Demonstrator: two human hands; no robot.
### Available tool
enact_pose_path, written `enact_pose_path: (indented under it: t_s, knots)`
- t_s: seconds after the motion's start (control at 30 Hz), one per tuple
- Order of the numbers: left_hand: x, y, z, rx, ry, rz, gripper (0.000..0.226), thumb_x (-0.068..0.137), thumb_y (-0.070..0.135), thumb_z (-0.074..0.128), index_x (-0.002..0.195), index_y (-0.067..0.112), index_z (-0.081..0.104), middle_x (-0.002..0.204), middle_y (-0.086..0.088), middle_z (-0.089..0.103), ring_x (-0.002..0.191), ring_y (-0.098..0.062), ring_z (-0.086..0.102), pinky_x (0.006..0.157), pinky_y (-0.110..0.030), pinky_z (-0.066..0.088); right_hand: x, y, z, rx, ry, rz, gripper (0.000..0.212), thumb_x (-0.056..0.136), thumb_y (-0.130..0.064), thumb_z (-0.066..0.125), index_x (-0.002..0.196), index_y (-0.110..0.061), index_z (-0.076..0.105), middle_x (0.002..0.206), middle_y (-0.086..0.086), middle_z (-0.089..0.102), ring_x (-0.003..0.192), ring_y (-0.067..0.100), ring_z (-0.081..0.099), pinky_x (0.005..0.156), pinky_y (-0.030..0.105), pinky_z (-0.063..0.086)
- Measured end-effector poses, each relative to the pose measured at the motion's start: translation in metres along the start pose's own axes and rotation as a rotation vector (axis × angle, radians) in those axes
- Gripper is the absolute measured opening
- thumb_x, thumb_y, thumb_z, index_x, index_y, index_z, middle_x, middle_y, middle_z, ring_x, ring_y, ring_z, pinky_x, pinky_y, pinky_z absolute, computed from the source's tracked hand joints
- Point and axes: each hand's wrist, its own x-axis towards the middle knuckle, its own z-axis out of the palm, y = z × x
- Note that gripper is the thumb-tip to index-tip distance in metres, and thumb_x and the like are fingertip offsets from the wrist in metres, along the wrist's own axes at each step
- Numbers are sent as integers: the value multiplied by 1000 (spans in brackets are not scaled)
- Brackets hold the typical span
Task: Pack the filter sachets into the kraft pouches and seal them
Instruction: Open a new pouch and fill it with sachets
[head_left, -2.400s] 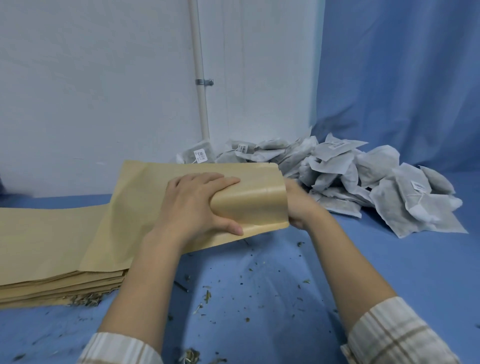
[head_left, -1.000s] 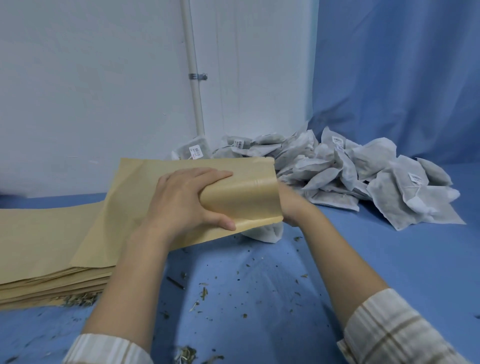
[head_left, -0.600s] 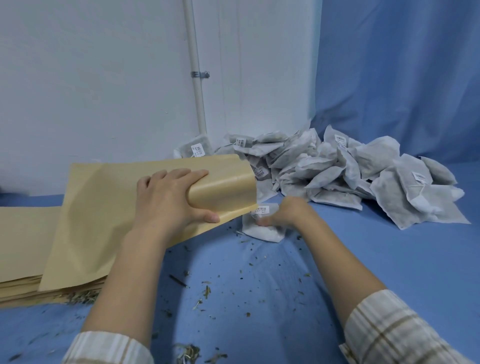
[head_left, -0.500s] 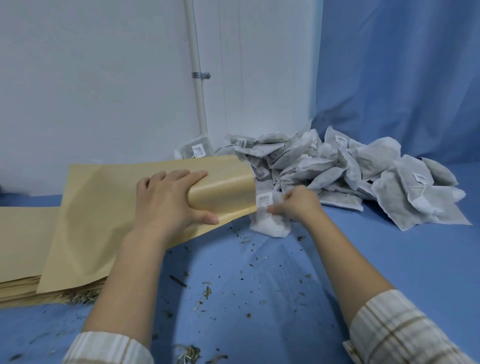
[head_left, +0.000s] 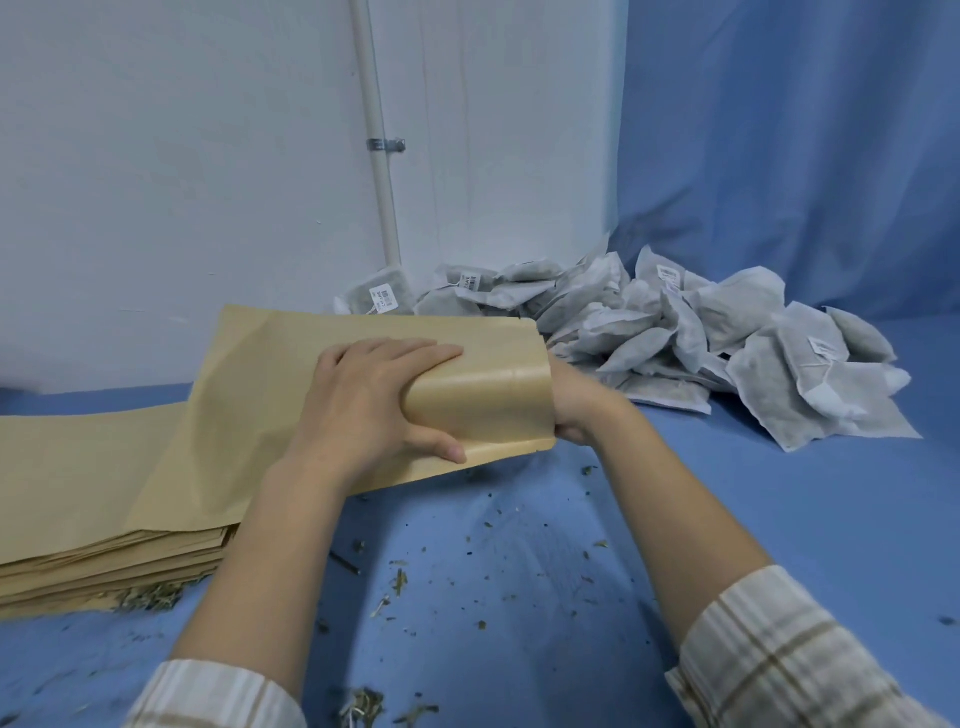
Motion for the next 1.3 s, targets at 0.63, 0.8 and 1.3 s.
enact_pose_path:
  t_s: [0.63, 0.8, 1.3]
  knots:
    - [-1, -11, 5, 97, 66, -165, 92, 49, 73, 71, 132, 50, 42, 138, 22, 46, 129, -14, 36, 100, -31, 16, 5, 25, -41, -69, 1248, -166, 23, 84, -41, 60, 98, -25, 68, 99, -5, 67, 91, 14, 58, 83, 26, 43]
    - [-3, -14, 1, 69, 115, -192, 91, 47, 72, 72, 131, 47, 46, 135, 20, 50, 128, -16, 39, 101, -33, 20, 0, 4, -49, 443, 866, -238, 24, 77, -16, 69, 94, -15, 53, 85, 5, 62, 46, 11, 59, 47, 25, 51]
    - [-1, 10, 6, -211, -10, -46, 82, 41, 58, 85, 118, 56, 55, 119, 26, 61, 112, 0, 48, 89, -20, 35, 0, 7, -12, -114, 67, 192, 19, 96, -8, 45, 81, -15, 55, 70, 2, 50, 57, 13, 46, 42, 13, 39]
